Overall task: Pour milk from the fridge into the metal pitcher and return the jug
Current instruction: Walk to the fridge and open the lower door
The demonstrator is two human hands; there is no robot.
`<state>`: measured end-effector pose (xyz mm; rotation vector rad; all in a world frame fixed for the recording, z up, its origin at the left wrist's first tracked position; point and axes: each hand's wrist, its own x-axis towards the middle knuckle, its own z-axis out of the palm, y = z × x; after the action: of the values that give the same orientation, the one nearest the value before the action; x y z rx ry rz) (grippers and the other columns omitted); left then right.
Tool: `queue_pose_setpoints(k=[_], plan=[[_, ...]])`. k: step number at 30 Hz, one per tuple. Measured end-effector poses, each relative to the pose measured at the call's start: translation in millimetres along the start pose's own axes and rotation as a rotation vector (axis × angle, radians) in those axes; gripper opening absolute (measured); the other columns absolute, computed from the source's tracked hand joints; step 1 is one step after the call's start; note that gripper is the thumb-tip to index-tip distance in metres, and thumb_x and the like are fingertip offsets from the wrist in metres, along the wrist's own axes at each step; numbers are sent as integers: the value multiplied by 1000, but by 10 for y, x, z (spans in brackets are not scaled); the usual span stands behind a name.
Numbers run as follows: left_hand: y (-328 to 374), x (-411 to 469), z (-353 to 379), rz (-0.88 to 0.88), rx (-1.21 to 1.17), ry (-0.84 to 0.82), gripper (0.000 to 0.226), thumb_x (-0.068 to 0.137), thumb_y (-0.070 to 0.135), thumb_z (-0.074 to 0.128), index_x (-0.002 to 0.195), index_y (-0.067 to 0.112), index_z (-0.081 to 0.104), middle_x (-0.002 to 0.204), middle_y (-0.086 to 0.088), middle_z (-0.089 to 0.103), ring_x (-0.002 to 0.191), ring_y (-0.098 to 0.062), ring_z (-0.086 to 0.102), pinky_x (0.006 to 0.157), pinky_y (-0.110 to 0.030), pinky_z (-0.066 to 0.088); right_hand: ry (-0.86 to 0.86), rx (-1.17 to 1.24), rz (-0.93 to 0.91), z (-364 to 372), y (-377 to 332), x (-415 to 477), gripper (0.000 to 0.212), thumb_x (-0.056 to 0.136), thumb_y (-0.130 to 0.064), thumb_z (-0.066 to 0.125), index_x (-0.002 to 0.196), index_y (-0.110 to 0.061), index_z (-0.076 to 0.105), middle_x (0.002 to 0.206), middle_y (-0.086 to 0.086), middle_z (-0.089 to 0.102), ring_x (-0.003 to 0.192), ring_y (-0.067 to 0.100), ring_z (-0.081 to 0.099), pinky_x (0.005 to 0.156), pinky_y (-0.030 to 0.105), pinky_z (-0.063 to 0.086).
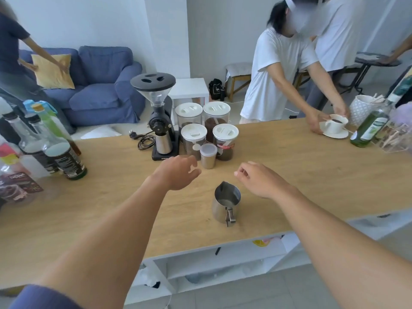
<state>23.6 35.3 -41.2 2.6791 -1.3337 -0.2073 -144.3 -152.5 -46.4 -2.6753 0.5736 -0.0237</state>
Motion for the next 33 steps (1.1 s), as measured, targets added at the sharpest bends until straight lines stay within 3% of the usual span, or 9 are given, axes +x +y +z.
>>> queue_pose_setpoints(k=[4,7,9,11,14,22,26,29,33], plan=[[284,100,20,149,10,-14,46,98,53,43,127,19,55,125,-1,61,112,-24,60,90,-42,50,54,35,84,-70,163,-342,30,100,-41,39,107,-20,59,112,-4,56,101,17,56,82,36,48],[681,235,-62,241,21,-21,45,98,54,42,126,21,57,128,2,59,115,-24,58,91,-41,48,119,39,180,-259,369,-655,31,100,-42,40,103,-18,59,106,-2,60,93,19,58,77,38,50],[1040,324,-135,319,37,-36,42,99,53,41,120,21,60,122,1,64,110,-25,60,89,-40,49,158,20,258,-439,545,-913,32,100,-42,40,92,-18,58,88,-4,60,78,19,58,63,36,47],[1443,395,-174,407,62,-39,37,100,51,42,111,22,63,111,1,69,101,-26,63,87,-40,51,218,-3,331,-611,726,-1218,36,102,-38,40,71,-21,49,67,-11,48,60,13,49,50,31,35],[2037,475,-117,537,106,-21,32,101,46,42,106,25,65,107,-2,70,93,-27,64,80,-39,53,302,-31,446,-805,1000,-1692,48,102,-31,41,55,-29,31,56,-8,36,52,16,39,47,30,25],[3470,208,201,866,183,-77,31,102,43,39,115,26,62,112,-4,70,98,-31,63,80,-38,51,377,-101,791,-909,1630,-3075,41,98,-35,41,64,-14,46,72,6,53,76,30,57,62,31,35],[4196,-112,300,1022,178,-136,31,102,43,38,119,27,59,113,-3,69,97,-31,62,80,-40,51,414,-99,927,-989,1798,-3950,47,97,-38,41,55,-19,35,69,6,49,71,28,52,63,32,37],[4730,-393,355,1110,156,-144,30,101,39,38,115,24,60,107,-3,69,98,-31,62,74,-35,43,482,-71,1056,-1069,1853,-4594,42,97,-35,41,60,-16,44,67,5,53,69,28,53,61,34,40],[5383,-806,378,1228,141,-124,30,99,37,39,115,23,61,107,-3,71,98,-29,64,82,-36,50,541,-54,1181,-1114,1918,-5326,42,98,-36,40,70,-8,55,72,6,60,71,27,57,65,36,46]])
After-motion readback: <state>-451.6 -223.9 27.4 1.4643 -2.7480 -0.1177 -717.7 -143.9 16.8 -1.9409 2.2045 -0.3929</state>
